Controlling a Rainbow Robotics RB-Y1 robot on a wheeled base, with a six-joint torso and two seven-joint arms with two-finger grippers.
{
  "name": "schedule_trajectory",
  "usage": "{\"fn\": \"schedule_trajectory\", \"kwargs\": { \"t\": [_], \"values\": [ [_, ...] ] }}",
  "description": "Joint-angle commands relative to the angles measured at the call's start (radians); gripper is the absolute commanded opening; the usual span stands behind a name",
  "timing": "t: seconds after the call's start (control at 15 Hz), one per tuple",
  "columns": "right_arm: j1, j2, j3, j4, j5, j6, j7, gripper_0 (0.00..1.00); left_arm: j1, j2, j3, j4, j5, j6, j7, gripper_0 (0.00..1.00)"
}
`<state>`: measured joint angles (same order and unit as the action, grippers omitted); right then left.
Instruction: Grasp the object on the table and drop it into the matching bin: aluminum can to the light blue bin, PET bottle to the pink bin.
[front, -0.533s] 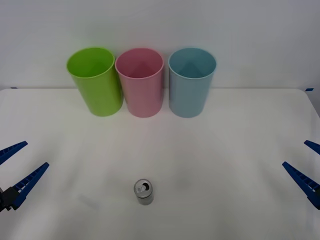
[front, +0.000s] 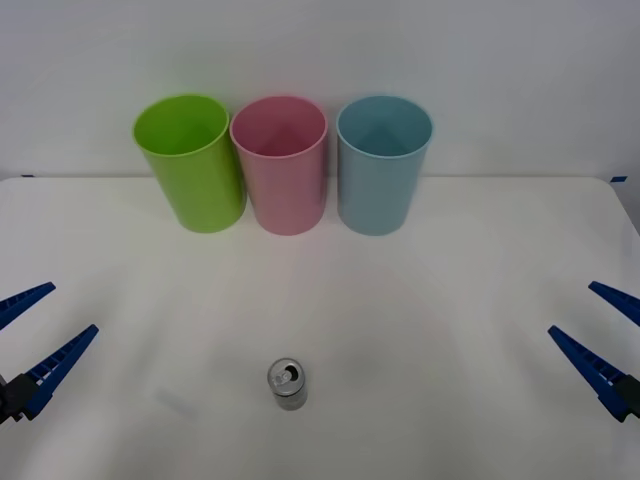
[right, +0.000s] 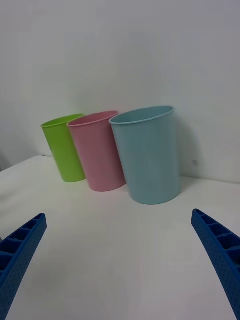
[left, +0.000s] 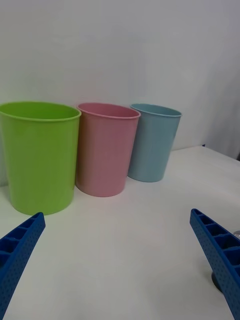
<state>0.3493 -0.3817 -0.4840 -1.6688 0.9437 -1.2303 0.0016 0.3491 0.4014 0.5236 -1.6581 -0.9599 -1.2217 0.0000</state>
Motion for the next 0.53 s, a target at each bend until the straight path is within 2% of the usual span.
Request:
{"fn": "schedule_trajectory", "kwargs": {
  "t": [0.07, 0.53],
  "values": [
    [-0.004, -0.019, 0.058, 0.000, 0.000, 0.000, 0.015, 1.00, 0.000, 0.000, 0.000, 0.000, 0.000, 0.000, 0.000, 1.00],
    [-0.003, -0.078, 0.232, 0.003, 0.021, 0.002, 0.071, 1.00, 0.000, 0.000, 0.000, 0.000, 0.000, 0.000, 0.000, 1.00]
  ]
}}
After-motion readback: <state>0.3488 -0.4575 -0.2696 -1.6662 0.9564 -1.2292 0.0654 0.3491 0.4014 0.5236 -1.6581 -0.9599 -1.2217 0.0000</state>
